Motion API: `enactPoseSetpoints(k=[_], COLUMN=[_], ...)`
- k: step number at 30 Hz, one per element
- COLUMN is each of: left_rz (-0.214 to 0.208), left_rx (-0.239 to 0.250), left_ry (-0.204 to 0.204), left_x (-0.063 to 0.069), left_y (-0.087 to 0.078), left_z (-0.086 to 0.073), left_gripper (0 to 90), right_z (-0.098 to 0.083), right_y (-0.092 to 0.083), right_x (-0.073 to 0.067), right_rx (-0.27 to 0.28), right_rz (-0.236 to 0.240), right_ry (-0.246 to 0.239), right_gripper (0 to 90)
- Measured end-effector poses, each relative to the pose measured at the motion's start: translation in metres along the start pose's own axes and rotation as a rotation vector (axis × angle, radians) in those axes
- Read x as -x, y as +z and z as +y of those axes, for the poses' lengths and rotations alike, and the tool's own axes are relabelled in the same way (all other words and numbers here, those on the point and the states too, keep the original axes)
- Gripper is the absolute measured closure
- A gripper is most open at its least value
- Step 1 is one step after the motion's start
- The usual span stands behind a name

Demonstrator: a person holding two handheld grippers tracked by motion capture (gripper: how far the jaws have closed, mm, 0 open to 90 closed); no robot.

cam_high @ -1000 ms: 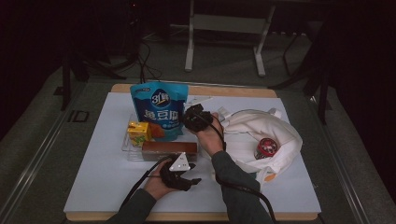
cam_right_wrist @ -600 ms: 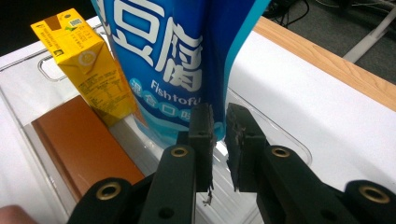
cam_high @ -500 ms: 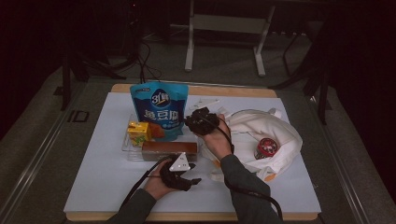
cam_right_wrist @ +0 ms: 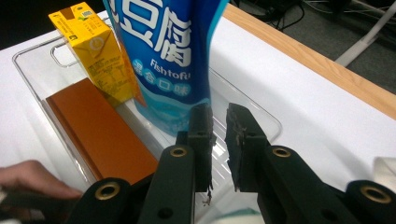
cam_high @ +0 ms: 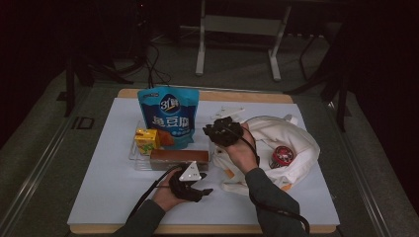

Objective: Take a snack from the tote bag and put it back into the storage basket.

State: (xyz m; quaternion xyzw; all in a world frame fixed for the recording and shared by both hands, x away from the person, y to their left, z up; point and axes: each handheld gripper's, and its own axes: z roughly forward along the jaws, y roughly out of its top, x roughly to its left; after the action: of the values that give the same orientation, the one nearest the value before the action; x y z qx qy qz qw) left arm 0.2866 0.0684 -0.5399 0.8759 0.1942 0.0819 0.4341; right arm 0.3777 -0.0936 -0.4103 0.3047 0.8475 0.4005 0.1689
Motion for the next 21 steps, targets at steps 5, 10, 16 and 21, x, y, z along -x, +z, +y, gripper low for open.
enactPoseSetpoints(k=[5, 10, 16, 21], left_rz=[0.001, -0.001, 0.000, -0.001], left_rx=[-0.001, 0.000, 0.000, -0.001], left_ry=[0.000, -0.001, 0.000, 0.001], left_x=[0.000, 0.000, 0.000, 0.000], left_y=[0.000, 0.000, 0.000, 0.000], left_z=[0.000, 0.000, 0.000, 0.000], left_gripper=[40.8, 40.8, 40.8, 40.8], right_z=[-0.004, -0.011, -0.016, -0.025], right_y=[-0.012, -0.025, -0.036, -0.048], right_x=[0.004, 0.009, 0.014, 0.021], right_rx=[-0.003, -0.004, -0.010, -0.024], right_rz=[-0.009, -0.021, -0.036, -0.054], right_ry=[-0.002, 0.000, -0.002, 0.004], right_gripper=[80.0, 80.1, 80.4, 80.4])
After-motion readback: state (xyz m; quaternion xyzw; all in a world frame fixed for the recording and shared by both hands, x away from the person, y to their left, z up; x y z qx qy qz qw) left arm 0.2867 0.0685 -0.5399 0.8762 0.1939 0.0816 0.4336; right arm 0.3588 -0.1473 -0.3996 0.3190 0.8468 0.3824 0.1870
